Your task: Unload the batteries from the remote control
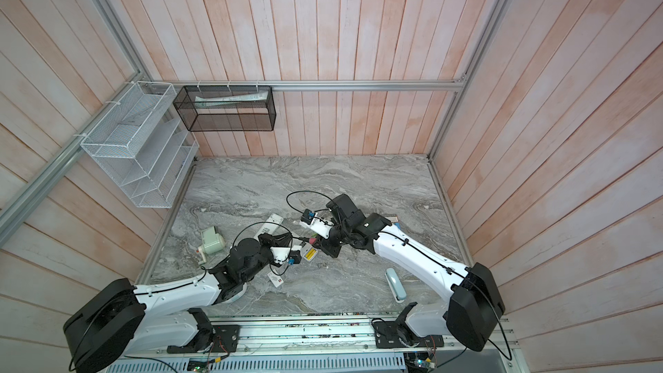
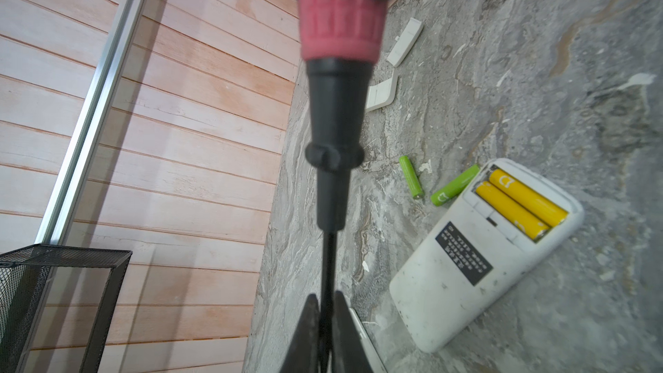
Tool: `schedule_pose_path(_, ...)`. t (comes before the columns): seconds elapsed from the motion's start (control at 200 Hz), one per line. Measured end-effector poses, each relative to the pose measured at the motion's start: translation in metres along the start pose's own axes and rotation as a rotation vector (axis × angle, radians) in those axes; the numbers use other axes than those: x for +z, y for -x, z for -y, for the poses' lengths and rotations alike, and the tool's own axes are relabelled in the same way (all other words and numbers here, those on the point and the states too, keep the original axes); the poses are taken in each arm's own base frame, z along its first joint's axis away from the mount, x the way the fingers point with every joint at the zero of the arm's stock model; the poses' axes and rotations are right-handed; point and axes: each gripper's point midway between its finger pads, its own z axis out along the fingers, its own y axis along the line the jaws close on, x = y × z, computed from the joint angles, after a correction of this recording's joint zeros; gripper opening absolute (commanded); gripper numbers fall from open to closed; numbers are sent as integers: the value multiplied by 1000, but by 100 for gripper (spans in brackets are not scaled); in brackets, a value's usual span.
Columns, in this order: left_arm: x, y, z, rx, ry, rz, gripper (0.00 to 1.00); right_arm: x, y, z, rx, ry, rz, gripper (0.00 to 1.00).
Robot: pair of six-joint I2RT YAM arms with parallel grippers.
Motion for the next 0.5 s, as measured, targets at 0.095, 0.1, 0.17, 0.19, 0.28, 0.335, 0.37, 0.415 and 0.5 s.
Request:
schedule_pose_path(0.095, 2, 0, -7, -73, 17, -19, 100, 0, -4, 10, 11, -59, -20, 0)
schedule_pose_path(0.1, 2, 0, -8, -79, 18, -21, 100, 0, -4, 11, 12, -61, -21, 0)
schedule_pose_path(0.17, 3, 0, -16, -139, 35, -36, 100, 1, -6, 19, 23, -107, -28, 0)
schedule_pose_path(0.19, 4, 0, -19, -163, 41, -41, 100, 1, -7, 21, 26, -120, -30, 0)
schedule_pose_path(0.28, 5, -1, -29, -250, 60, -72, 100, 3, -13, 29, 44, -170, -41, 0)
schedule_pose_path(0.335, 6, -3, -36, -323, 72, -100, 100, 4, -18, 34, 54, -198, -50, 0)
schedule_pose_path(0.37, 6, -4, -41, -369, 84, -120, 100, 4, -21, 36, 61, -213, -56, 0)
schedule_pose_path(0.415, 7, -5, -50, -436, 102, -150, 100, 4, -24, 39, 69, -234, -60, 0)
schedule_pose_path(0.5, 8, -9, -67, -574, 132, -203, 100, 2, -28, 44, 81, -271, -61, 0)
